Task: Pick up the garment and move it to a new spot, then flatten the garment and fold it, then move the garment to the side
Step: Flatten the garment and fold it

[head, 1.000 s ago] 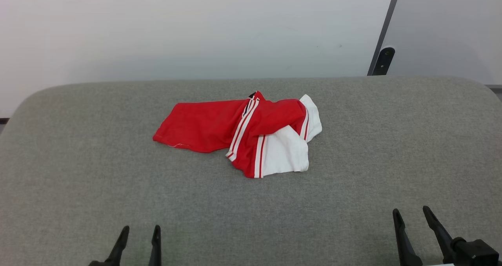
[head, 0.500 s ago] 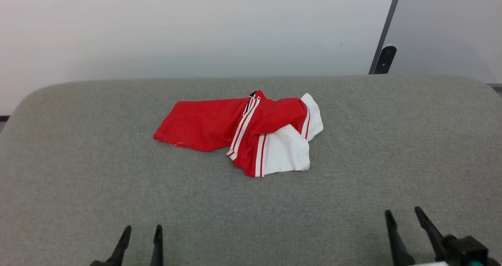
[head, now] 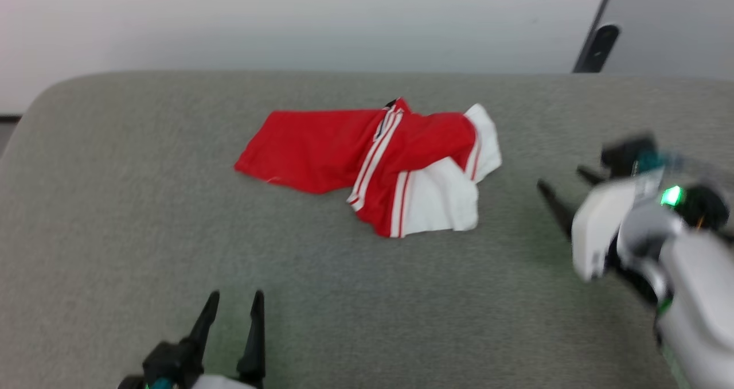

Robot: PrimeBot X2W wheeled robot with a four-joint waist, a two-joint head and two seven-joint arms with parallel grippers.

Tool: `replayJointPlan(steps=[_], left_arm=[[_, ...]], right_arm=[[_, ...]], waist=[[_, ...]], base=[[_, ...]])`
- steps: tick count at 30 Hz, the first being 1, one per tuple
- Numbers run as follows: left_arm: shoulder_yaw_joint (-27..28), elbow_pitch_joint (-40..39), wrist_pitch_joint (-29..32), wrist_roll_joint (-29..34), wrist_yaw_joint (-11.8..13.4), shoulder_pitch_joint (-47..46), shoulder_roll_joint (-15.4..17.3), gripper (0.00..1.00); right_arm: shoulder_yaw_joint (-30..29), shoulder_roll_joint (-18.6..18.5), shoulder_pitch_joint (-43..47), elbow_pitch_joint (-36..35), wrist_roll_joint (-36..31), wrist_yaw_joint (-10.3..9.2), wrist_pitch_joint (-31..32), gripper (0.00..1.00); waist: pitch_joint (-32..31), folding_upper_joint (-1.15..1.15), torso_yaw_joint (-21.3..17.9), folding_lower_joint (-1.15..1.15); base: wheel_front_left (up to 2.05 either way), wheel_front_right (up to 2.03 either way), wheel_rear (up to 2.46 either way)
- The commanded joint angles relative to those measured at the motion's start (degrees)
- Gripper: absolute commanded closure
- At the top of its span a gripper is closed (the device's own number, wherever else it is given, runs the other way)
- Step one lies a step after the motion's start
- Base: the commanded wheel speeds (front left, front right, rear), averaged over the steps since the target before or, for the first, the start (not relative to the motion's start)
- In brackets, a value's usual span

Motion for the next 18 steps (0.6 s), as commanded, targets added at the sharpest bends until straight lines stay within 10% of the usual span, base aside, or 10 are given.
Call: replayJointPlan(steps=[1,18], left_arm=[[-0.1,0.2,0.0,0.1,-0.2,-1.2,-0.1,0.00],[-3.3,3.0,0.0,-1.8,-1.4,-8.4,-0.7,0.00]], right_arm=[[0.4,-0.1,-2.6,1.3,1.3,-0.06,1.6,0.00],[5.5,-1.6,-28.7,34.2,3.7,-0.06,14.4,0.00]], waist=[[3.1,0.00,3.0,0.00],[12.6,0.00,14.9,0.00]], base=[[0.00,0.00,0.00],[0.00,0.00,0.00]])
